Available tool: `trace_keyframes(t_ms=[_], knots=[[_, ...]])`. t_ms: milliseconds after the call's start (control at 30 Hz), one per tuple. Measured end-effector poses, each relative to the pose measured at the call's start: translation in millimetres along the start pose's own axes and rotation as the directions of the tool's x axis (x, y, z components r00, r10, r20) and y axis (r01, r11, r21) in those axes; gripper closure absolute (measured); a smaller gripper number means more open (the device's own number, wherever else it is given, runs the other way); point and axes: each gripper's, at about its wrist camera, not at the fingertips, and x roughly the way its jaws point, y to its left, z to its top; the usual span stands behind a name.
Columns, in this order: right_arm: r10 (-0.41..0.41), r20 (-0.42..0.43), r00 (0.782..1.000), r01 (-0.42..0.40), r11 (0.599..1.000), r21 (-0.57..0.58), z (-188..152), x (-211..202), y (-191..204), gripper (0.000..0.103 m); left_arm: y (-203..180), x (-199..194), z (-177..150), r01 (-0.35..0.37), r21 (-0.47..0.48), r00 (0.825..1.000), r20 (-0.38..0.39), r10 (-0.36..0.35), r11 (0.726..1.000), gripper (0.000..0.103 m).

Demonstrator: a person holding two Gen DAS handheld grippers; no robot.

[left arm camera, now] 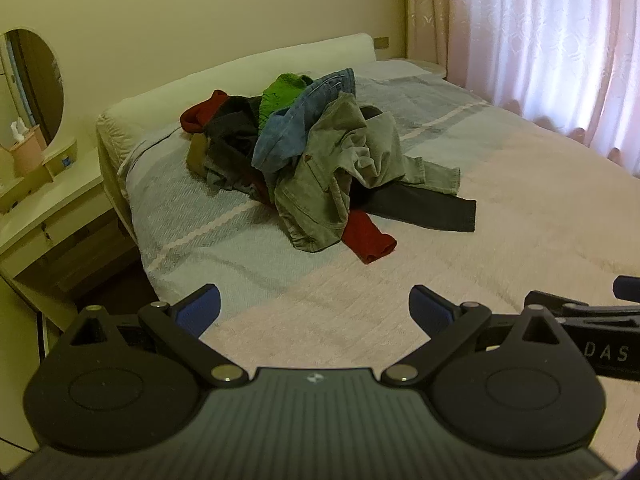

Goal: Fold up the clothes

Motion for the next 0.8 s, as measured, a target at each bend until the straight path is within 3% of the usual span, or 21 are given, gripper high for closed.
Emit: trace_keyframes(t_ms=[333,800], knots=[[0.006,0.016,1.0,-0.006,1.0,0.006,0,0,14,0.0,4,-3,-4,0.0,-0.014,1.0,0.02,0.0,1.0,0.004],[0.012,0.017,1.0,-0.011,1.0,-0.015,6,0,12,0.0,11,9,-3,-0.003,-0.042,1.0,-0.011,0.002,0.999,0.004]])
